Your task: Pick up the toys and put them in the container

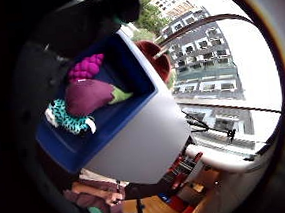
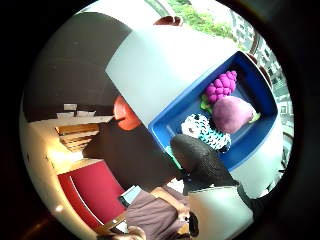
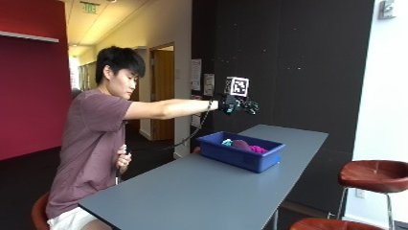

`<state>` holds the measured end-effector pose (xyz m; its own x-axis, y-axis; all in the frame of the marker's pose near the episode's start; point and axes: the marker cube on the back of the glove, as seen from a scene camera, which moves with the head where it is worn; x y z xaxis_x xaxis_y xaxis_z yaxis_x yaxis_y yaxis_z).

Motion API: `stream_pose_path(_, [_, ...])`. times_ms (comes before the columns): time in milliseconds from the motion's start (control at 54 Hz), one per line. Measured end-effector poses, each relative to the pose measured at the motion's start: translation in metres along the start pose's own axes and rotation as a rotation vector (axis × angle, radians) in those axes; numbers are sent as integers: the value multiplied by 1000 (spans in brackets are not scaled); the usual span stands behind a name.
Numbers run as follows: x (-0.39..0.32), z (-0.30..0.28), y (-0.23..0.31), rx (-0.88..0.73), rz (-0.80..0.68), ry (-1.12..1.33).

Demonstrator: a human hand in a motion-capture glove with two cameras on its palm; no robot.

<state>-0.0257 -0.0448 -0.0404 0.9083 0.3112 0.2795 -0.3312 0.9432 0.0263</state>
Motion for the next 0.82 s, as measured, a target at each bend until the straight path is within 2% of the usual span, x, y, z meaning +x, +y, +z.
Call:
stream_pose_path(37, [14,-1,10,-4,-103,-11])
stream_pose_path(93, [25,-1,12,-4,-41,-22])
stream_pose_path(185, [45,7,20,-40,-161,185])
stream_pose_path(334, [40,11,29,-40,-205,125])
stream_pose_path(389, [45,13,30,-50,-225,177])
stream_pose_path(519, [54,18,36,-97,-476,354])
stream_pose_path(575, [55,20,37,-91,-405,325])
stream_pose_path(667, [25,18,30,-41,-264,84])
stream_pose_path(723, [30,19,29,-41,-217,80])
stream_pose_path(760, [40,20,30,-49,-224,132])
stream_pose_path(815, [51,23,32,-76,-361,272])
